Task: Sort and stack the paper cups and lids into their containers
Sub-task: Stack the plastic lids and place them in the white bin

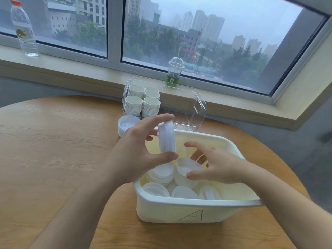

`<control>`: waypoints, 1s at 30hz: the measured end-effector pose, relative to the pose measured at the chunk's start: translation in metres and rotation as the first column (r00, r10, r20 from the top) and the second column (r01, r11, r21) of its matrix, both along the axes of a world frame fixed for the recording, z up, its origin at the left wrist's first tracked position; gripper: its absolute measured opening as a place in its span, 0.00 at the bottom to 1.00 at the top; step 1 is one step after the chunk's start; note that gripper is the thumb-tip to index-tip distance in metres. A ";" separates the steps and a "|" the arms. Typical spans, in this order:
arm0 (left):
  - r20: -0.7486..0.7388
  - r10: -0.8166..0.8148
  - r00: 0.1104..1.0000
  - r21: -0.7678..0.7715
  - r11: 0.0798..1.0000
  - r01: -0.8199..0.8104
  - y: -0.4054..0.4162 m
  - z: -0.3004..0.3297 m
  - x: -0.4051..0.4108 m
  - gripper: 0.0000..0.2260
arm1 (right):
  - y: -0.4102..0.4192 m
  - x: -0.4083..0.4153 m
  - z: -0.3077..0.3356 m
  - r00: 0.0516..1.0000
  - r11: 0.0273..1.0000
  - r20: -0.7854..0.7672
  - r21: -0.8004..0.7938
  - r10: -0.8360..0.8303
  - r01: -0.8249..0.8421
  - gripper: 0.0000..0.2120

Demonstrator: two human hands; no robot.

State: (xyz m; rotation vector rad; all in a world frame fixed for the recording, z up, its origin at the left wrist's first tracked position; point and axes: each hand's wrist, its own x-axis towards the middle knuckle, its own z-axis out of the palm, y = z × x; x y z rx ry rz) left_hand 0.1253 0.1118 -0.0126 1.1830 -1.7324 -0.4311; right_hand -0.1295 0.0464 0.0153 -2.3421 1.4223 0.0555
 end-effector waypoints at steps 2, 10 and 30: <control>0.005 -0.001 1.000 -0.003 1.000 0.001 0.000 0.000 0.000 0.36 | 0.003 -0.002 0.004 0.979 0.998 0.201 0.058 -0.037 0.026 0.42; 0.006 -0.039 0.999 0.000 0.999 0.039 -0.001 -0.001 0.002 0.36 | 0.017 0.005 0.005 0.678 0.992 0.731 0.123 -0.078 -0.018 0.39; 0.045 -0.152 0.987 -0.011 0.988 0.152 -0.002 -0.001 0.004 0.36 | 0.024 0.022 0.006 0.587 0.978 0.809 0.137 -0.017 -0.161 0.35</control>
